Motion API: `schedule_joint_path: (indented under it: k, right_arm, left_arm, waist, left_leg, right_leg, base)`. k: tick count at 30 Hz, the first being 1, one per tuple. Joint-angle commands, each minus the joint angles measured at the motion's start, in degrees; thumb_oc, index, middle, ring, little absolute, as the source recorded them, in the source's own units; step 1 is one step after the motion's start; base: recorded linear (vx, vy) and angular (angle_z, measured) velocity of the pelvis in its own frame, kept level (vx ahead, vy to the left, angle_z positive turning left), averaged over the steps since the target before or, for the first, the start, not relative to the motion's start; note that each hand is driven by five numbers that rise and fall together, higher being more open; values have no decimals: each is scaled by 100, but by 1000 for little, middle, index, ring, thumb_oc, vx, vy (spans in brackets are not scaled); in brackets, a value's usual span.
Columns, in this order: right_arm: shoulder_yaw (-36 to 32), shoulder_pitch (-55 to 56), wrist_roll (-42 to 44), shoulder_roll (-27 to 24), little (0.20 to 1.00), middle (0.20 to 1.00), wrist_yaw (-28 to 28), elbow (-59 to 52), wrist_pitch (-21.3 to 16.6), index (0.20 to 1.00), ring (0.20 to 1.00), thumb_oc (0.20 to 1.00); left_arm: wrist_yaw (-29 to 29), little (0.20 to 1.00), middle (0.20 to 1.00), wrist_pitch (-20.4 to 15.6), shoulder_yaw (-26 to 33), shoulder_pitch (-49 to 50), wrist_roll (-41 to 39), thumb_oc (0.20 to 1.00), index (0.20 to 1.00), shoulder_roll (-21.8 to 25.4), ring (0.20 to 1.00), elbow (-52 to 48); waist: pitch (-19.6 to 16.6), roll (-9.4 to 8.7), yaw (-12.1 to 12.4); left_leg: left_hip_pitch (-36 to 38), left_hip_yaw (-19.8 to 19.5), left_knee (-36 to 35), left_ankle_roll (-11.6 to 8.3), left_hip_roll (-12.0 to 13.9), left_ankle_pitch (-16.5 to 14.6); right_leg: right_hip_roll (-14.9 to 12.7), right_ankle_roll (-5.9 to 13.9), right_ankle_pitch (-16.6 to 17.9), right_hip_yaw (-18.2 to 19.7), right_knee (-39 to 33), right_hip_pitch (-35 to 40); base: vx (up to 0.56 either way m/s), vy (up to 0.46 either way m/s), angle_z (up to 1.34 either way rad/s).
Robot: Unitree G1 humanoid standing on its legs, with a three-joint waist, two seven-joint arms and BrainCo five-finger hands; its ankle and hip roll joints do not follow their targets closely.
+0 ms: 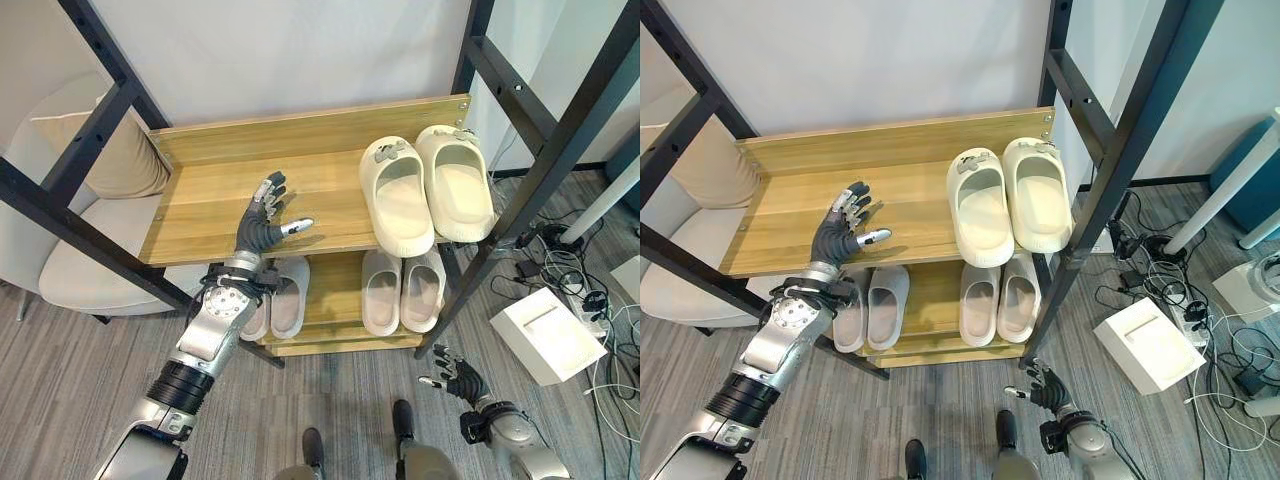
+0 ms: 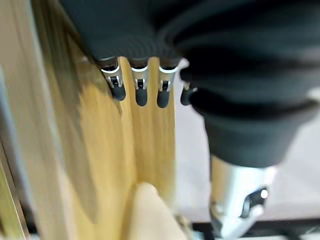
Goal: Arrange the slippers neatly on the shoe rack.
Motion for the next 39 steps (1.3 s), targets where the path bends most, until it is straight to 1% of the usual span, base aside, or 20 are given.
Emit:
schedule_joint_path:
  k: [1, 2, 5, 12, 14, 15, 23, 25, 26, 27, 28, 30, 31, 32, 33, 34, 35, 37, 38, 39]
  right_arm:
    - [140, 10, 42, -78, 1000, 1000, 168, -588, -65, 1000, 1000, 1000]
    - [276, 46, 58, -124, 1000, 1000, 203, -625, -43, 1000, 1000, 1000]
    - [364, 73, 104, -189, 1000, 1000, 217, -636, -16, 1000, 1000, 1000]
    - [444, 124, 164, -178, 1000, 1000, 202, -551, 15, 1000, 1000, 1000]
    - [419, 102, 136, -143, 1000, 1000, 156, -471, -16, 1000, 1000, 1000]
    - [362, 11, 155, -49, 1000, 1000, 101, -390, -86, 1000, 1000, 1000]
    - [314, -289, 148, 72, 1000, 1000, -50, -248, -264, 1000, 1000, 1000]
    - [305, -360, 168, 104, 1000, 1000, -62, -220, -289, 1000, 1000, 1000]
    - [282, -428, 197, 133, 1000, 1000, -51, -199, -300, 1000, 1000, 1000]
    - [290, -428, 197, 135, 1000, 1000, -50, -196, -302, 1000, 1000, 1000]
    - [260, -422, 211, 136, 1000, 1000, 41, -174, -307, 1000, 1000, 1000]
    - [256, -372, 196, 142, 1000, 1000, 118, -206, -309, 1000, 1000, 1000]
    - [191, -296, 140, 178, 1000, 1000, 278, -255, -291, 1000, 1000, 1000]
    - [191, -289, 139, 180, 1000, 1000, 280, -257, -290, 1000, 1000, 1000]
    - [158, -213, 82, 213, 1000, 1000, 413, -299, -298, 1000, 1000, 1000]
    - [92, -180, 48, 148, 1000, 1000, 500, -336, -320, 1000, 1000, 1000]
    - [94, -155, 23, 119, 1000, 1000, 567, -351, -347, 1000, 1000, 1000]
    - [174, -102, -3, 63, 1000, 1000, 654, -329, -394, 1000, 1000, 1000]
    - [173, -100, -4, 70, 1000, 1000, 655, -328, -395, 1000, 1000, 1000]
    - [243, -79, 0, -50, 1000, 1000, 723, -324, -423, 1000, 1000, 1000]
  left_arm:
    - [-523, 1000, 1000, 61, -542, -726, -1755, 1000, 1000, -198, 1000, 225]
    - [-468, 1000, 1000, 82, -788, -936, -2077, 1000, 1000, -501, 1000, 347]
    - [-418, 1000, 1000, 144, -996, -1294, -2088, 1000, 1000, -738, 1000, 643]
    - [41, 1000, 1000, 10, -827, -1948, -1579, 1000, 1000, -1249, 1000, 1395]
    - [405, 1000, 1000, -121, -610, -1987, -617, 1000, 1000, -1295, 1000, 1363]
    - [736, 1000, 1000, -183, -320, -1707, 317, 1000, 1000, -1228, 1000, 1226]
    - [1623, 1000, 1000, -317, 895, -743, 2311, 1000, 1000, -745, 1000, 377]
    - [1638, 1000, 1000, -428, 1067, -502, 2319, 1000, 1000, -754, 1000, 2]
    - [1356, 1000, 1000, -779, 1162, -370, 1958, 1000, 1000, -676, 1000, -597]
    - [1342, 1000, 1000, -772, 1174, -351, 1945, 1000, 1000, -667, 1000, -616]
    - [420, 1000, 1000, -1083, 1211, -128, 910, 1000, 1000, -519, 1000, -1171]
    - [75, 1000, 1000, -1126, 1213, 49, 609, 1000, 1000, -453, 1000, -1404]
    - [-683, 1000, 1000, -1033, 1004, 323, -79, 1000, 1000, -400, 1000, -1958]
    - [-692, 1000, 1000, -1027, 1008, 336, -89, 1000, 1000, -397, 1000, -1968]
    - [-1354, 1000, 1000, -801, 641, 542, -865, 1000, 1000, -369, 1000, -2221]
    - [-1974, 1000, 1000, -546, 243, 575, -955, 1000, 1000, 228, 1000, -2526]
    - [-2250, 1000, 1000, -402, 59, 581, -1148, 1000, 1000, 626, 1000, -2686]
    - [-2637, 1000, 1000, -237, -344, 617, -1368, 1000, 1000, 1230, 1000, -2672]
    - [-2642, 1000, 1000, -242, -351, 612, -1372, 1000, 1000, 1234, 1000, -2664]
    - [-2888, 1000, 1000, -4, -969, 663, -1252, 1000, 1000, 1744, 1000, -2415]
  waist:
    - [-8, -238, -191]
    - [-29, -248, -250]
    - [-51, -263, -322]
    - [-81, -255, -420]
    - [-58, -270, -403]
    - [-25, -299, -346]
    - [-44, -334, -98]
    - [-47, -345, -59]
    - [-43, -357, -5]
    - [-44, -360, -13]
    - [-62, -363, 35]
    - [-88, -376, 49]
    - [-128, -380, 97]
    - [-132, -381, 96]
    - [-164, -380, 118]
    - [-186, -348, 124]
    - [-195, -335, 130]
    - [-201, -329, 133]
    - [-201, -336, 137]
    - [-203, -323, 125]
  left_leg:
    - [-15, -95, -1, -176, 97, 156]
    - [-4, -87, -1, -175, 91, 146]
    - [9, -59, -1, -174, 93, 135]
    - [43, -11, -1, -178, 112, 128]
    - [24, -25, -1, -171, 110, 134]
    - [13, -59, -1, -164, 104, 142]
    - [39, -145, -1, -189, 103, 117]
    - [43, -171, -1, -194, 94, 110]
    - [39, -196, -1, -200, 93, 106]
    - [43, -197, -1, -200, 92, 105]
    - [46, -207, -1, -204, 91, 88]
    - [62, -207, -1, -202, 86, 66]
    - [89, -240, -1, -194, 73, 48]
    - [92, -241, -1, -194, 73, 47]
    - [116, -273, -1, -182, 63, 27]
    - [133, -293, -1, -171, 54, 15]
    - [139, -295, -1, -166, 49, 14]
    - [152, -283, -1, -166, 48, 18]
    - [154, -281, -1, -166, 47, 17]
    - [165, -271, -1, -167, 49, 23]
  right_leg:
    - [-207, 517, -473, 51, 7, 400]
    - [-200, 518, -473, 75, 7, 394]
    - [-192, 520, -481, 121, 7, 393]
    - [-190, 515, -488, 154, 7, 381]
    - [-189, 505, -491, 132, 7, 374]
    - [-187, 491, -500, 112, 7, 381]
    - [-182, 459, -559, 19, 7, 493]
    - [-191, 460, -562, -21, 7, 515]
    - [-201, 462, -564, -43, 7, 529]
    - [-202, 463, -565, -45, 7, 533]
    - [-217, 472, -564, -55, 7, 546]
    - [-226, 477, -567, -64, 7, 562]
    - [-245, 480, -572, -88, 7, 608]
    - [-246, 481, -574, -89, 7, 611]
    - [-254, 481, -583, -108, 7, 640]
    - [-257, 486, -583, -116, 7, 657]
    - [-260, 495, -581, -114, 7, 665]
    - [-262, 513, -568, -122, 7, 672]
    - [-263, 514, -570, -121, 7, 673]
    - [-256, 526, -561, -121, 7, 672]
  base:
    - [43, 34, -5]
    - [34, 22, -3]
    - [9, 0, -3]
    - [5, -2, 0]
    - [-11, -16, -2]
    - [-16, -30, -5]
    - [4, -2, 1]
    - [4, 3, 2]
    - [2, 4, 6]
    - [7, 20, 9]
    - [6, 16, 7]
    - [28, 20, 5]
    - [39, 17, 4]
    - [46, 16, 10]
    - [31, 24, 12]
    - [34, 35, 18]
    - [16, 36, 8]
    - [0, 6, -4]
    - [0, 0, 0]
    - [-17, 26, 4]
